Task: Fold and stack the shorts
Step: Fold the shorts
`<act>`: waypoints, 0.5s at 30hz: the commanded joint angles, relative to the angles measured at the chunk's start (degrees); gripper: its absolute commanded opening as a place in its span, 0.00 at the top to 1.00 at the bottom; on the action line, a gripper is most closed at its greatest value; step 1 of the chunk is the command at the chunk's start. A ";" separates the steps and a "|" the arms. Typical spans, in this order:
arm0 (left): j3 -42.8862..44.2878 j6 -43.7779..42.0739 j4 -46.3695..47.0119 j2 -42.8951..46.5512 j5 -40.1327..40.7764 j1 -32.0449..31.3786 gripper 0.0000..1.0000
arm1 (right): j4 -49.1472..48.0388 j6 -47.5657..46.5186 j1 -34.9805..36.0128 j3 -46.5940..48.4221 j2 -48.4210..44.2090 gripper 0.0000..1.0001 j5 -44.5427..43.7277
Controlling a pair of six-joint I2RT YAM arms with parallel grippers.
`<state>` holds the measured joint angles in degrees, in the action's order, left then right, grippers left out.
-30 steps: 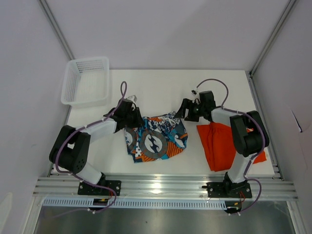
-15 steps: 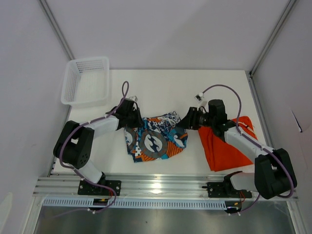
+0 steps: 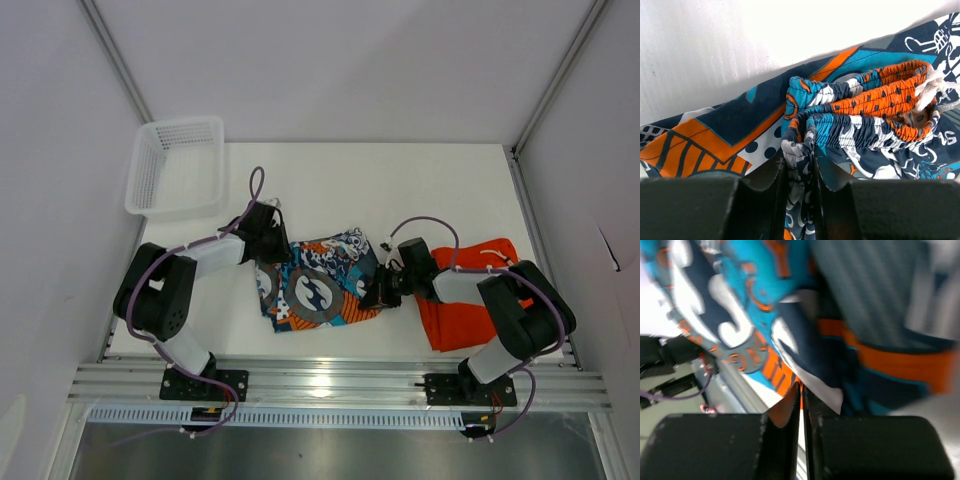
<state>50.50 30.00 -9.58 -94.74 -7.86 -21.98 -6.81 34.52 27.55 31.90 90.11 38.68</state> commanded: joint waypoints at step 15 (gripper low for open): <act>3.46 0.06 -4.21 9.99 -1.37 0.71 0.27 | 17.26 -8.94 2.25 14.14 -15.65 0.00 -14.14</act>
<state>50.72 30.00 -11.99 -90.45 -8.34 -21.74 5.80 30.52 29.50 40.69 79.22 29.47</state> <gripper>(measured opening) 0.722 0.985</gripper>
